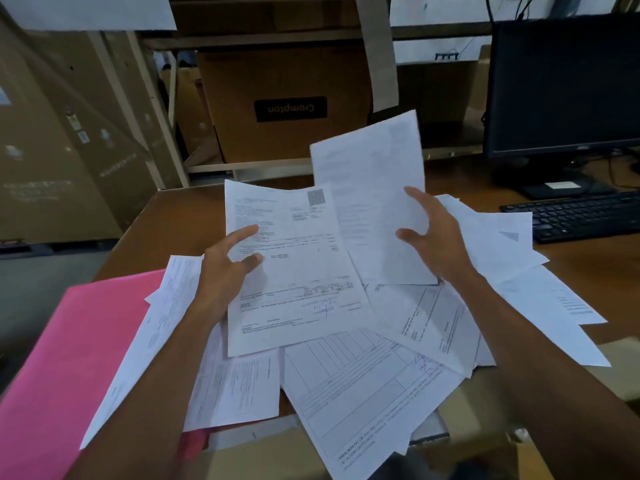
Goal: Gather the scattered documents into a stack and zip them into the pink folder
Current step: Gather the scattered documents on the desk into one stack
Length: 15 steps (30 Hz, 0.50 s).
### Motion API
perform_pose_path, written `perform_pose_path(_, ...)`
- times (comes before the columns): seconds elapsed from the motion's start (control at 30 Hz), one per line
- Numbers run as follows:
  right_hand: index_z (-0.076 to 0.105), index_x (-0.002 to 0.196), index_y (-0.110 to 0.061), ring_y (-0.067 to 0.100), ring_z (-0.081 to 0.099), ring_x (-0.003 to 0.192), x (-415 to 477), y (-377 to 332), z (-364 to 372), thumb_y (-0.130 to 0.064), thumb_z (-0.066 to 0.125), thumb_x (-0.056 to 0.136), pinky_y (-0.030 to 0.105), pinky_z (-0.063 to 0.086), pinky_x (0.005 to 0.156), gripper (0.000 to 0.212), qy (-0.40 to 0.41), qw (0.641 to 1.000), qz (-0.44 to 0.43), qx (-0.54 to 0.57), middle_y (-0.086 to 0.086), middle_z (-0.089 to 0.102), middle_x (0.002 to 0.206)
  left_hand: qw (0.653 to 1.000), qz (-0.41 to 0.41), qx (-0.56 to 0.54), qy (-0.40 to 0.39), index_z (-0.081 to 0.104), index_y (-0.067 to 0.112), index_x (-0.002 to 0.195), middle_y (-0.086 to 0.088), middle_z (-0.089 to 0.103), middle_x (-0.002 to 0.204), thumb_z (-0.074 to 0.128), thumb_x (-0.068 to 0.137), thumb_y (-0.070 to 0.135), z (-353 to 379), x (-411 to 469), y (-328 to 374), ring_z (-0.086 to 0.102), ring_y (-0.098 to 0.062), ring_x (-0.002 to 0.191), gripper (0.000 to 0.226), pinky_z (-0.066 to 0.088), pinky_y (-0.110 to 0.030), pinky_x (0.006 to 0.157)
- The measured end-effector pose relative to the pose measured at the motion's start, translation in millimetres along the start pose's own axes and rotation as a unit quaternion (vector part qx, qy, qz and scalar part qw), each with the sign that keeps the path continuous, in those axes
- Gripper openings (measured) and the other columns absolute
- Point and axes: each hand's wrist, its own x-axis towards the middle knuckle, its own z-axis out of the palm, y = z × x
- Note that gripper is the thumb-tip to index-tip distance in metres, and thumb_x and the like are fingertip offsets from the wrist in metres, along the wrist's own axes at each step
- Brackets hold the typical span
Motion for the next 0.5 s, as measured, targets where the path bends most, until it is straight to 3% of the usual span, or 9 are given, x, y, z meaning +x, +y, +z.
perform_pose_path(0.1, 0.051, 0.146, -0.025, 0.005, 0.052, 0.132, 2, 2, -17, 0.000, 0.072, 0.088, 0.022, 0.044, 0.107, 0.066, 0.055, 0.975, -0.007, 0.216, -0.008, 0.052, 0.148, 0.999, -0.003, 0.050, 0.003, 0.062, 0.038, 0.135, 0.011, 0.054, 0.146, 0.070, 0.095, 0.019, 1, -5, -7, 0.055, -0.011, 0.118, 0.045, 0.049, -0.019, 0.087)
perform_pose_path(0.17, 0.052, 0.145, -0.022, 0.017, 0.057, 0.131, 4, 2, -31, 0.002, 0.067, 0.090, 0.033, 0.052, 0.102, 0.062, 0.052, 0.893, 0.024, 0.447, 0.000, 0.056, 0.147, 0.998, 0.003, 0.060, 0.002, 0.061, 0.036, 0.136, 0.012, 0.053, 0.146, 0.069, 0.095, 0.017, 2, -4, -11, 0.053, -0.010, 0.119, 0.046, 0.043, -0.012, 0.081)
perform_pose_path(0.2, 0.052, 0.145, -0.023, 0.022, 0.058, 0.130, 5, 4, -35, -0.001, 0.066, 0.091, 0.037, 0.053, 0.101, 0.060, 0.045, 0.852, 0.051, 0.519, 0.000, 0.057, 0.146, 0.998, 0.006, 0.061, 0.002, 0.061, 0.037, 0.136, 0.012, 0.052, 0.147, 0.069, 0.095, 0.017, 3, -2, -12, 0.053, -0.011, 0.123, 0.047, 0.043, -0.013, 0.083)
perform_pose_path(0.23, 0.052, 0.145, -0.025, 0.023, 0.059, 0.130, 5, 5, -36, -0.005, 0.065, 0.091, 0.038, 0.053, 0.101, 0.059, 0.039, 0.838, 0.077, 0.539, -0.002, 0.060, 0.143, 0.998, 0.009, 0.067, 0.001, 0.061, 0.037, 0.136, 0.012, 0.051, 0.149, 0.070, 0.095, 0.016, 4, -1, -12, 0.052, -0.014, 0.127, 0.047, 0.043, -0.015, 0.085)
perform_pose_path(0.27, 0.053, 0.145, -0.025, 0.024, 0.060, 0.128, 3, 4, -35, -0.005, 0.065, 0.090, 0.036, 0.054, 0.100, 0.059, 0.036, 0.853, 0.103, 0.510, -0.004, 0.062, 0.140, 0.997, 0.011, 0.072, -0.001, 0.061, 0.038, 0.137, 0.011, 0.050, 0.150, 0.069, 0.095, 0.016, 4, -1, -11, 0.051, -0.015, 0.130, 0.048, 0.043, -0.017, 0.086)
perform_pose_path(0.33, 0.058, 0.140, -0.025, 0.021, 0.062, 0.122, 2, 2, -27, -0.003, 0.070, 0.089, 0.026, 0.056, 0.094, 0.057, 0.025, 0.930, 0.120, 0.345, -0.005, 0.062, 0.136, 0.998, 0.012, 0.068, -0.012, 0.061, 0.037, 0.137, 0.010, 0.049, 0.151, 0.067, 0.096, 0.014, 7, 0, -11, 0.050, -0.016, 0.132, 0.047, 0.045, -0.019, 0.090)
perform_pose_path(0.37, 0.060, 0.138, -0.026, 0.019, 0.063, 0.117, 0, 0, -19, -0.004, 0.073, 0.089, 0.020, 0.057, 0.086, 0.055, 0.009, 0.953, 0.118, 0.280, -0.003, 0.062, 0.135, 0.998, 0.014, 0.060, -0.016, 0.061, 0.037, 0.137, 0.011, 0.049, 0.151, 0.065, 0.098, 0.014, 9, -1, -9, 0.050, -0.016, 0.132, 0.046, 0.047, -0.020, 0.092)
perform_pose_path(0.43, 0.063, 0.134, -0.029, 0.015, 0.063, 0.113, -3, -10, -5, -0.011, 0.077, 0.087, 0.018, 0.057, 0.079, 0.053, -0.040, 0.968, 0.100, 0.229, -0.001, 0.063, 0.133, 0.999, 0.020, 0.036, -0.022, 0.060, 0.037, 0.137, 0.012, 0.048, 0.151, 0.061, 0.101, 0.020, 12, -5, -3, 0.051, -0.013, 0.130, 0.040, 0.048, -0.019, 0.090)
perform_pose_path(0.5, 0.063, 0.134, -0.029, 0.011, 0.062, 0.115, -8, -18, 9, -0.013, 0.081, 0.083, 0.019, 0.055, 0.089, 0.057, -0.084, 0.975, 0.066, 0.193, -0.004, 0.063, 0.134, 1.000, 0.003, 0.002, -0.028, 0.060, 0.038, 0.136, 0.014, 0.050, 0.149, 0.055, 0.103, 0.035, 16, -8, 3, 0.054, -0.013, 0.128, 0.034, 0.049, -0.024, 0.093)
